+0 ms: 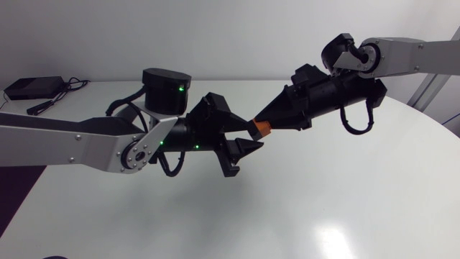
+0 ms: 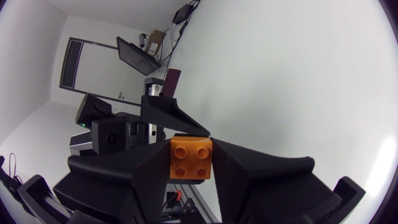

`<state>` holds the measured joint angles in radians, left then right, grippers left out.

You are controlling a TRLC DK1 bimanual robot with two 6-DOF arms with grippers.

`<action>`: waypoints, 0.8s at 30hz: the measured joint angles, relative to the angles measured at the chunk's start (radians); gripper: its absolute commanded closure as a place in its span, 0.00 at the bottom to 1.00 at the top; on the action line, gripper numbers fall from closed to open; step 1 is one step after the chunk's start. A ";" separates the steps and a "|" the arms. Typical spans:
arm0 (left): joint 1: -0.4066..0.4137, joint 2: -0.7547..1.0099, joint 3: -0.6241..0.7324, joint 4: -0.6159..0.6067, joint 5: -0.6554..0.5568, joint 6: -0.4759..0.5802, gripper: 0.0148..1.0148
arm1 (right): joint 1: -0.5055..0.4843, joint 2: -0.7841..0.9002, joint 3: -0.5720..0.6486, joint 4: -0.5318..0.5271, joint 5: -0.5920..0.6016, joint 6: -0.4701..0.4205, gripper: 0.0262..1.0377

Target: Separate the duplo bricks

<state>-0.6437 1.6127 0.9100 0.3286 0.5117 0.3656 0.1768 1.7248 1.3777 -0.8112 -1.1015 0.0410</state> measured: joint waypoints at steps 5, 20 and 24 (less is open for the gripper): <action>0.000 0.005 0.000 0.000 -0.006 0.000 0.54 | -0.003 -0.002 -0.028 0.027 0.002 0.004 0.83; 0.000 0.004 0.000 0.001 -0.015 0.000 0.62 | -0.021 -0.003 -0.061 0.064 0.017 0.020 0.83; -0.001 0.004 0.000 0.006 -0.019 0.005 0.68 | -0.021 -0.008 -0.061 0.065 0.021 0.023 0.83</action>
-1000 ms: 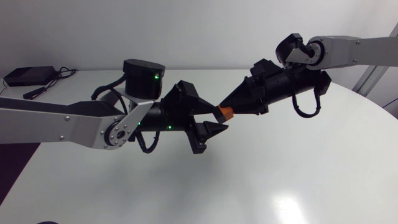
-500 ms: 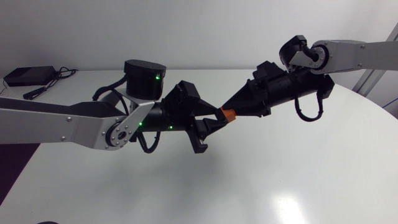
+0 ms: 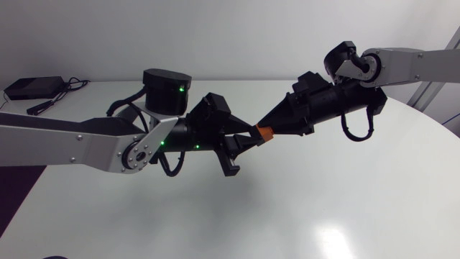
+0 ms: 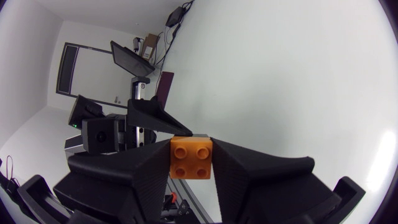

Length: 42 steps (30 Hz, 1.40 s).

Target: Separate the duplo bricks

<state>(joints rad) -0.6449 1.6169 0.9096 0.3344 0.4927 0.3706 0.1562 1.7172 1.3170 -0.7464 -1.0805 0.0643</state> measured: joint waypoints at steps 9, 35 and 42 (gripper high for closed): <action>-0.013 -0.002 -0.018 0.020 -0.019 0.033 0.68 | 0.000 -0.004 0.000 0.001 0.007 -0.001 0.83; -0.015 -0.016 -0.042 -0.027 0.016 0.085 0.68 | -0.081 -0.150 -0.084 0.208 0.120 0.113 0.83; 0.059 -0.034 -0.035 -0.177 0.016 0.106 0.68 | -0.011 -0.164 -0.085 0.148 0.385 0.033 0.83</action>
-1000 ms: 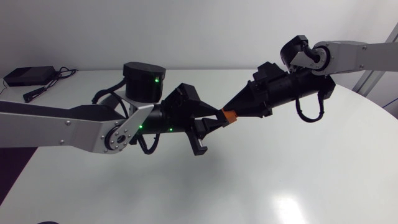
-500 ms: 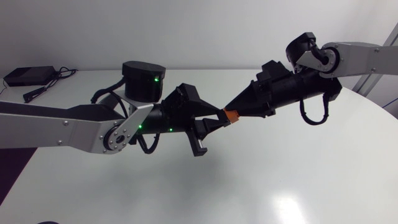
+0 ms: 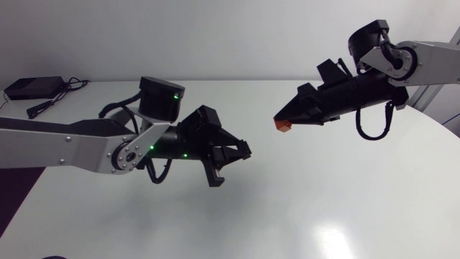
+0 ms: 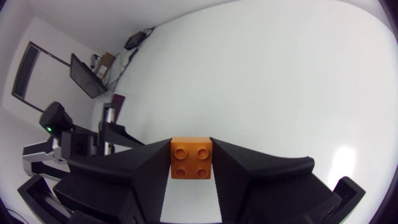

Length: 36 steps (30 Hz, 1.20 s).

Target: Separate the duplo bricks

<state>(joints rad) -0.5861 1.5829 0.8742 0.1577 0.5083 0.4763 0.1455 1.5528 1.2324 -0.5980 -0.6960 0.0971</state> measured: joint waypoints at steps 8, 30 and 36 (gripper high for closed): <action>0.116 -0.057 0.109 -0.318 -0.069 0.150 0.67 | 0.121 0.000 0.000 -0.046 0.272 -0.143 0.83; 0.092 -0.185 -0.167 0.051 -0.010 0.019 0.66 | 0.223 0.261 -0.206 0.206 0.565 -0.196 0.79; 0.096 -0.125 -0.255 0.207 -0.010 0.007 0.66 | 0.222 0.266 -0.210 0.232 0.566 -0.196 0.62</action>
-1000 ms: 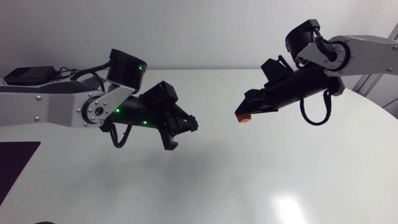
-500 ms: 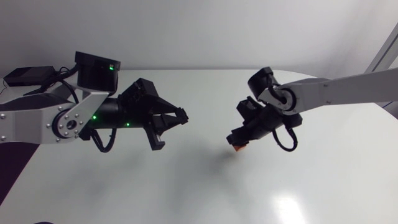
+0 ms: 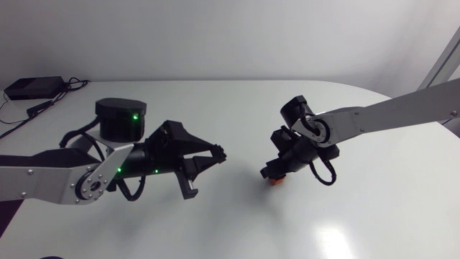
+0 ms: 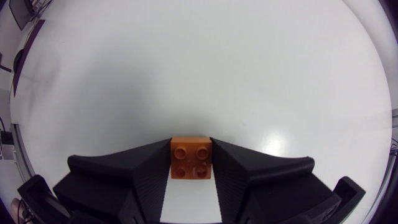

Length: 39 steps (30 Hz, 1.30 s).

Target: Separate the duplo bricks

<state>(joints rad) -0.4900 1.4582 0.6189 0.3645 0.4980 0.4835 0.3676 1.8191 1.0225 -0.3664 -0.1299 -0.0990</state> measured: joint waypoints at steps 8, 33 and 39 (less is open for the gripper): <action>0.040 0.089 -0.017 0.037 0.000 0.000 0.66 | 0.007 0.014 0.000 -0.001 0.000 0.000 0.04; 0.090 0.435 0.140 0.047 0.020 -0.006 0.61 | -0.010 -0.104 -0.073 -0.004 -0.027 0.000 0.04; 0.099 0.476 0.140 0.067 0.026 -0.005 0.54 | -0.008 -0.104 -0.073 -0.004 -0.027 0.000 0.04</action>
<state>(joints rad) -0.3912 1.9343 0.7593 0.4316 0.5240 0.4782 0.3595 1.7153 0.9497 -0.3706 -0.1570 -0.0990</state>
